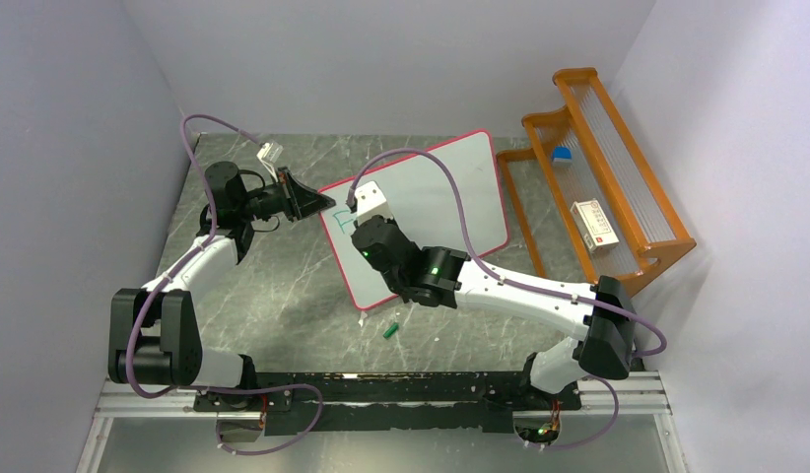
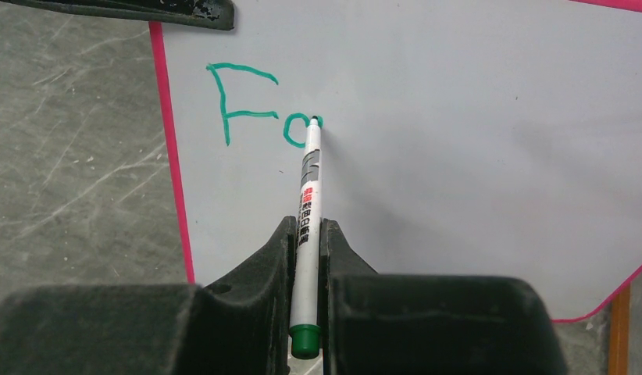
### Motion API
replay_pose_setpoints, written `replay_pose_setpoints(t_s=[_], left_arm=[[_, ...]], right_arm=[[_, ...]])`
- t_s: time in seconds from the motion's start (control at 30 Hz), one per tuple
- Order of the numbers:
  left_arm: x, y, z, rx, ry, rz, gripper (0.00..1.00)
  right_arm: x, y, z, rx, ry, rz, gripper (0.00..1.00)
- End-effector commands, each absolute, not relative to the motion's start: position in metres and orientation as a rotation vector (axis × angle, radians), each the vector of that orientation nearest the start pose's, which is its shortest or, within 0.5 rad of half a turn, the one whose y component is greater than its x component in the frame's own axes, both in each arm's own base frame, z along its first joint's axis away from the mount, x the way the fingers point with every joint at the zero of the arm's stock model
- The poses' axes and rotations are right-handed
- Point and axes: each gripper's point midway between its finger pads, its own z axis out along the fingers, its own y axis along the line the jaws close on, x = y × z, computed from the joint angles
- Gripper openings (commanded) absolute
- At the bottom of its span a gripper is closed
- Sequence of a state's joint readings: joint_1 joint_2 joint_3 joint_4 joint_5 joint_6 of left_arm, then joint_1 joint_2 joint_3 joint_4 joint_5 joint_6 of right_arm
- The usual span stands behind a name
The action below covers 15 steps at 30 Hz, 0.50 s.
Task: Write a sentence on the whiteboard
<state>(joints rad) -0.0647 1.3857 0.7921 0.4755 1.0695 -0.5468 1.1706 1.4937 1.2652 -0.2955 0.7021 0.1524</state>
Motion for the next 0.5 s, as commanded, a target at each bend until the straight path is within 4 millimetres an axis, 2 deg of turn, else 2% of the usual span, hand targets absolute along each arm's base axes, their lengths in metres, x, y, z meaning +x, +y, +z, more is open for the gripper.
replay_pose_setpoints(t_s=[0.0, 0.47], left_arm=[[0.321, -0.196, 0.218, 0.457, 1.823, -1.382, 0.05], [0.321, -0.196, 0.218, 0.457, 1.825, -1.380, 0.05]], right_arm=[[0.263, 0.341, 0.242, -0.569, 1.866, 0.162, 0.00], [0.266, 0.327, 0.238, -0.533, 1.882, 0.098, 0.00]])
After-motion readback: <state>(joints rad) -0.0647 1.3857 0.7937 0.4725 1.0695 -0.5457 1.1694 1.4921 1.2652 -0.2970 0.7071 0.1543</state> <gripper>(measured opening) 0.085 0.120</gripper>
